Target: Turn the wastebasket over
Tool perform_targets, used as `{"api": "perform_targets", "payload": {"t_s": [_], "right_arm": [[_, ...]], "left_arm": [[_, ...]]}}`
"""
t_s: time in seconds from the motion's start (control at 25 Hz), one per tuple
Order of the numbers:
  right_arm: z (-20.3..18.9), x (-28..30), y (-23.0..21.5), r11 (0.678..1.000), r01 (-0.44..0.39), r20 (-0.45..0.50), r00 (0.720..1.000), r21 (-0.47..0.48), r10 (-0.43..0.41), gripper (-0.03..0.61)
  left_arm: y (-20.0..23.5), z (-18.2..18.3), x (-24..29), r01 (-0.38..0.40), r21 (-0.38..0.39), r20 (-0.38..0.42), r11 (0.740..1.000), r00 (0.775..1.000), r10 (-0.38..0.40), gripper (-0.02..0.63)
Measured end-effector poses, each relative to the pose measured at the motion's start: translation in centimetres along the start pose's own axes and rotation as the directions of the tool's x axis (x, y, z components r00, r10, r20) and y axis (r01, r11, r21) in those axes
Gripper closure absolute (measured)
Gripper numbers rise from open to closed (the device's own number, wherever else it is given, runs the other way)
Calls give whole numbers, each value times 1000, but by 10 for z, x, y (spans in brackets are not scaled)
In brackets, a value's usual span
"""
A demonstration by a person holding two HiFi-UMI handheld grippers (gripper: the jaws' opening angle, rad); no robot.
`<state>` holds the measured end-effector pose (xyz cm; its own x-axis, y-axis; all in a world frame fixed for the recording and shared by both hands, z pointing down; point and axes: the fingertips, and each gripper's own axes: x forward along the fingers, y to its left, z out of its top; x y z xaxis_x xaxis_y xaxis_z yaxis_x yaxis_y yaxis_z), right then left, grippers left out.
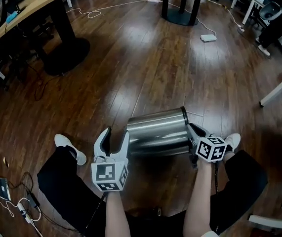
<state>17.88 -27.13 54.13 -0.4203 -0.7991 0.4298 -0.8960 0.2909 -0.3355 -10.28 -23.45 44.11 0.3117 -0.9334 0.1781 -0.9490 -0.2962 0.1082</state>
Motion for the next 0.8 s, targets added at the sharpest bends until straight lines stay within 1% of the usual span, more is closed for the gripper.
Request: {"api": "perform_targets", "payload": {"t_s": [0.12,0.2,0.24,0.32,0.6,0.72,0.8], "right_arm": [[-27,-8,-35,995,77,-45,996,58,-74,540],[-48,-10,-51,989,115,-75,991,95,-108,541],[-55,-11,-55,985,120,-75,991,121,-112,540],[-60,-11,-59,979,104,-42,994,173,-99,541],[-61,-11,-58,984,84,-35,996,156,-79,537],[-60,-11,-56,987,91,-41,995,134,-86,535],[-60,-14,-56,989,113,-63,992,98,-107,532]], "left_arm": [[-8,-4,6,16,8,-15,1000,1000,-16,350],[-13,-7,9,25,15,-26,1000,999,-25,350],[-14,-9,10,28,17,-32,999,999,-27,350],[-15,-13,13,30,20,-44,999,999,-29,350],[-19,-25,18,36,25,-76,999,997,-34,350],[-22,-28,19,40,28,-85,999,996,-38,350],[-23,-29,19,42,25,-90,999,995,-40,350]]}}
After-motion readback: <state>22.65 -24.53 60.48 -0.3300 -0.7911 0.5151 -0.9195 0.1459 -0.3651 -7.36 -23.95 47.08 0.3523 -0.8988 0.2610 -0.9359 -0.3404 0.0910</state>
